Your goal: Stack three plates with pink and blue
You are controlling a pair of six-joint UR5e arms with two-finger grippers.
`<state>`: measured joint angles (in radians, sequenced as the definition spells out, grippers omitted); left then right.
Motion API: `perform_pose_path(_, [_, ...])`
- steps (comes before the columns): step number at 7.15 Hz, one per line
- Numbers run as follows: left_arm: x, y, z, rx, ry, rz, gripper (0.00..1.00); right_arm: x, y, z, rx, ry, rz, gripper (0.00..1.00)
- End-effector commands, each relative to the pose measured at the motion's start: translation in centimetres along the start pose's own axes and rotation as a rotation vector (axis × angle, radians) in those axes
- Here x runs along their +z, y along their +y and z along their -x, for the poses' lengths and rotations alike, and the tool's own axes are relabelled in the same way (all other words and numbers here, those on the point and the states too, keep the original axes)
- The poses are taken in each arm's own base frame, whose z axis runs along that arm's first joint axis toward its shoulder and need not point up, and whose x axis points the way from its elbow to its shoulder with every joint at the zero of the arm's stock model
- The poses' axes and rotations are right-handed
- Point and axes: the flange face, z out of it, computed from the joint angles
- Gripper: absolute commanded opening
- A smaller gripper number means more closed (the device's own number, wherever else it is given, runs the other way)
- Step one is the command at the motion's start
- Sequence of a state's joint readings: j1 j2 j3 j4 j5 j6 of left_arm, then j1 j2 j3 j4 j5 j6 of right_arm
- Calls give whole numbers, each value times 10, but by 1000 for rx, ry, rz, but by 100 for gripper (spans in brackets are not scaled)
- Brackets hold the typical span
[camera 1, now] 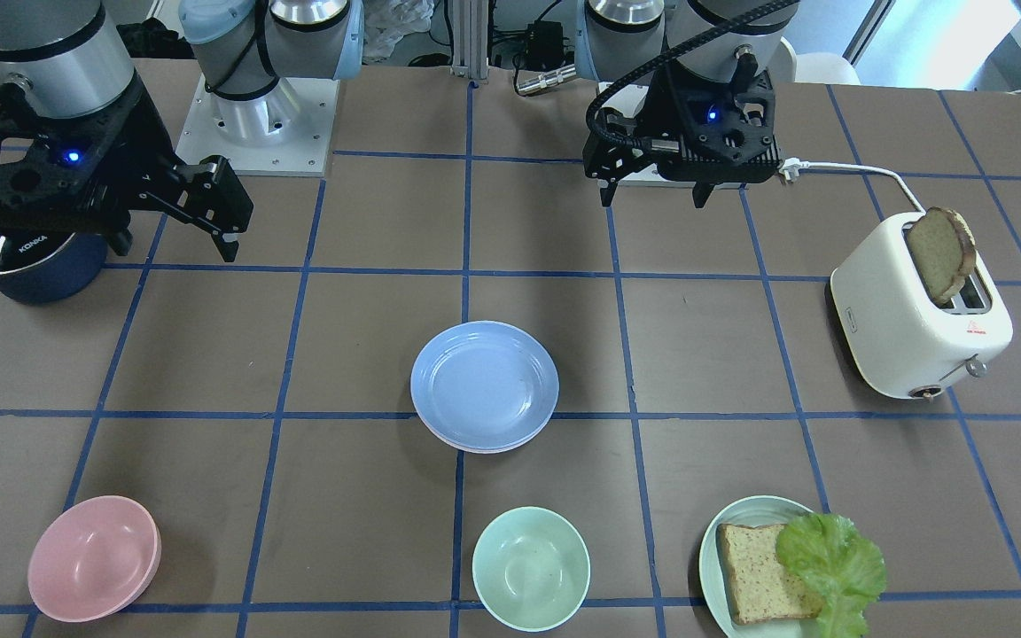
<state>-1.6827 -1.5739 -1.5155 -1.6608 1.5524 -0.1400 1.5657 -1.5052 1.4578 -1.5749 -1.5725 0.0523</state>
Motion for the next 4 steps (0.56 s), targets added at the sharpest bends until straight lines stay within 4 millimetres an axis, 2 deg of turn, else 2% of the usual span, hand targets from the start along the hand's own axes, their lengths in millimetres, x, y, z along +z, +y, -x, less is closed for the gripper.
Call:
perform_pose_path(1, [0,0,0,-1,0,1,100,13,6,0,7,-2,-2,100])
perform_pose_path(4, [-1,2,0,-1,0,-2,100,14,7,0,9,0,-16,100])
